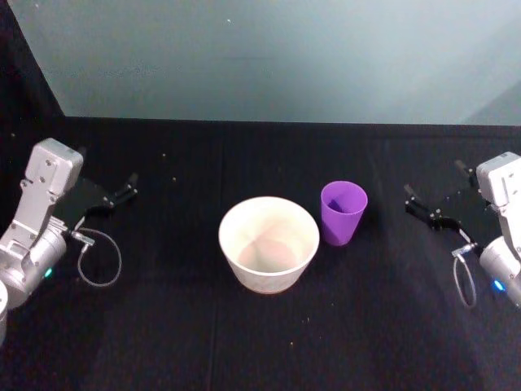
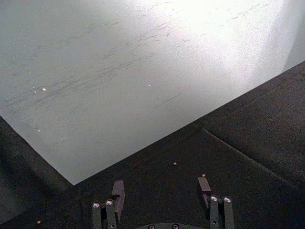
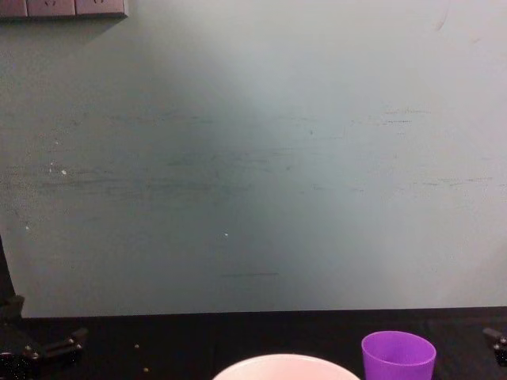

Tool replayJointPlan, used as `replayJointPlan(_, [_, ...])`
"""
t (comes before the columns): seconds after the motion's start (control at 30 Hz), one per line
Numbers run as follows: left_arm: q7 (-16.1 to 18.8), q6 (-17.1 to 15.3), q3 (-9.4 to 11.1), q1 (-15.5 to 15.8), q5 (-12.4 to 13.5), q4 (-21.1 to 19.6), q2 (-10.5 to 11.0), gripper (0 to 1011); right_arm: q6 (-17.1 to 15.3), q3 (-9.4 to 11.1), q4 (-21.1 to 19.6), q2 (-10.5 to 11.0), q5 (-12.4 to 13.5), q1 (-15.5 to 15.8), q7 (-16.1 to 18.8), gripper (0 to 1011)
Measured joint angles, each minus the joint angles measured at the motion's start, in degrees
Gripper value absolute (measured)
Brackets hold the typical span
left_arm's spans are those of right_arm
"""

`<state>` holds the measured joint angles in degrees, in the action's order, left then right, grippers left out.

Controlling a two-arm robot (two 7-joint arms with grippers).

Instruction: Pick up the cup and pour the mung beans from the cup into the bowl.

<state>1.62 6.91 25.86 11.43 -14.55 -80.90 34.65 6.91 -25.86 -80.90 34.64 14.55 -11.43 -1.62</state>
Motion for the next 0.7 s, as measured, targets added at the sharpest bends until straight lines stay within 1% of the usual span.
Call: replayJointPlan(0.7, [0.0,0.0,0.0,0.0,0.0,0.0,0.0,1000,0.0,0.0,0.0,0.0,0.0,0.0,0.0,1003])
